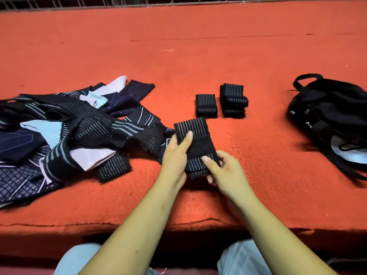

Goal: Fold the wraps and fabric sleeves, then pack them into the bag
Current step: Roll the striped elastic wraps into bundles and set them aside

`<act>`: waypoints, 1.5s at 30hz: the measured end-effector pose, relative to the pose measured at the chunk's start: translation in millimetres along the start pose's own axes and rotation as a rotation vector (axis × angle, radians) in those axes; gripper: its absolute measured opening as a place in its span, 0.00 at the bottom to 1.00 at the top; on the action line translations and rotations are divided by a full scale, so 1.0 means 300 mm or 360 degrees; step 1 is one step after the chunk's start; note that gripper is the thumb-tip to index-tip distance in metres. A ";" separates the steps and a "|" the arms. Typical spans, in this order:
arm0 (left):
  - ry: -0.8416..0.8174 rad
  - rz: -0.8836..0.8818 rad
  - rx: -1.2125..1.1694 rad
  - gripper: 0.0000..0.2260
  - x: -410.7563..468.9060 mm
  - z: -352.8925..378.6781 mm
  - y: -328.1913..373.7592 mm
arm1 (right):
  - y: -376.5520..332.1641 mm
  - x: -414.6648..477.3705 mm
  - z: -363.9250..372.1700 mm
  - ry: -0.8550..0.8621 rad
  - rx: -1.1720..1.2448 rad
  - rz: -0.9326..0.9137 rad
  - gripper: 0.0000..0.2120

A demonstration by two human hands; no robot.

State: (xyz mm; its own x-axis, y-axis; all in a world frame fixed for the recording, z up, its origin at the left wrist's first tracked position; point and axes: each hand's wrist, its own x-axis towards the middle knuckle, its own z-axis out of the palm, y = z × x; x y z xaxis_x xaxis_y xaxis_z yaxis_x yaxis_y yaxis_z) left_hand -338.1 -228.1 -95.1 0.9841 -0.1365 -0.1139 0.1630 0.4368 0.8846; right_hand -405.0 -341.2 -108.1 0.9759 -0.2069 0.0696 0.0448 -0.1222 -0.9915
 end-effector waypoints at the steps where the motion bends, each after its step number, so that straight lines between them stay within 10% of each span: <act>1: -0.0007 -0.0004 0.0038 0.12 0.021 0.010 0.008 | 0.000 0.024 -0.007 0.0019 -0.0018 -0.0012 0.05; 26: 0.0167 0.0064 0.0947 0.10 0.938 0.188 0.026 | 0.032 0.770 0.004 0.0579 0.0611 0.0529 0.04; 37: 0.0093 -0.0079 0.1066 0.20 0.889 0.137 0.000 | 0.091 0.773 -0.006 0.0758 0.0599 0.0543 0.06; 45: 0.0056 0.0041 0.1224 0.06 0.650 -0.047 0.247 | 0.002 0.590 0.015 0.0399 0.0258 0.0619 0.11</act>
State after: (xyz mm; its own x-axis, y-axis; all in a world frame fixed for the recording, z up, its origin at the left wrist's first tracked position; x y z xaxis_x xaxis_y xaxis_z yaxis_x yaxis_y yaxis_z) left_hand -133.1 -209.9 -58.1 0.9907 -0.1008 -0.0917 0.0572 -0.3031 0.9512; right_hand -231.3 -373.5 -96.9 0.8463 -0.4372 -0.3044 -0.2604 0.1589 -0.9523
